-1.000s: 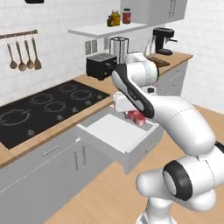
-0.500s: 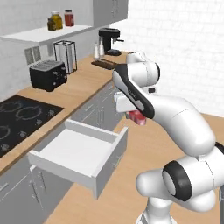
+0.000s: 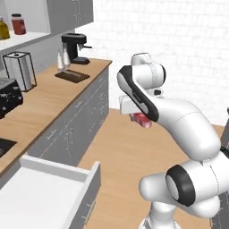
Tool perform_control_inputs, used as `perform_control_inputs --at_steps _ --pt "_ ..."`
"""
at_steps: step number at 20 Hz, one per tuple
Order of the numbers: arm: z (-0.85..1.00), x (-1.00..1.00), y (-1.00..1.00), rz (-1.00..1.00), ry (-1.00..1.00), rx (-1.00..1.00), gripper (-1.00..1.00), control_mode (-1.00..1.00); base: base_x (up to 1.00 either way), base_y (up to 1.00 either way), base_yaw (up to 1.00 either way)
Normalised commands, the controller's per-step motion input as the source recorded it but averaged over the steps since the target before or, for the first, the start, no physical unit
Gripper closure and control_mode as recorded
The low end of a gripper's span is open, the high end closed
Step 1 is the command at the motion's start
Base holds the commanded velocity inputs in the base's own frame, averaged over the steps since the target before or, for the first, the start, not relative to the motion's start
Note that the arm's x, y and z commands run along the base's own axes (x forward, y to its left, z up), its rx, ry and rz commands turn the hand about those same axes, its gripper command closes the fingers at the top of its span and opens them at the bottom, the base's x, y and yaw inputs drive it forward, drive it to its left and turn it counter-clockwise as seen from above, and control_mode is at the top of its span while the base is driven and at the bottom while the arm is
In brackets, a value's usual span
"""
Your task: Pick up the knife from the drawer and place it on the cutting board. Then place the meat from the plate to the cutting board.
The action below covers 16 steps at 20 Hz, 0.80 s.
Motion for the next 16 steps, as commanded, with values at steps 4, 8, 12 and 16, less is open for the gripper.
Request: perform_control_inputs --at_steps 4,8,12,16 --pt "0.0 0.0 0.0 0.0 0.0 0.0 1.0 1.0 1.0 -0.57 -0.2" --pt "0.0 0.0 0.0 0.0 0.0 0.0 1.0 1.0 1.0 -0.36 -0.07" --pt "0.0 0.0 0.0 0.0 0.0 0.0 1.0 1.0 1.0 -0.23 0.13" --pt "0.0 0.0 0.0 0.0 0.0 0.0 1.0 1.0 1.0 -0.25 0.37"
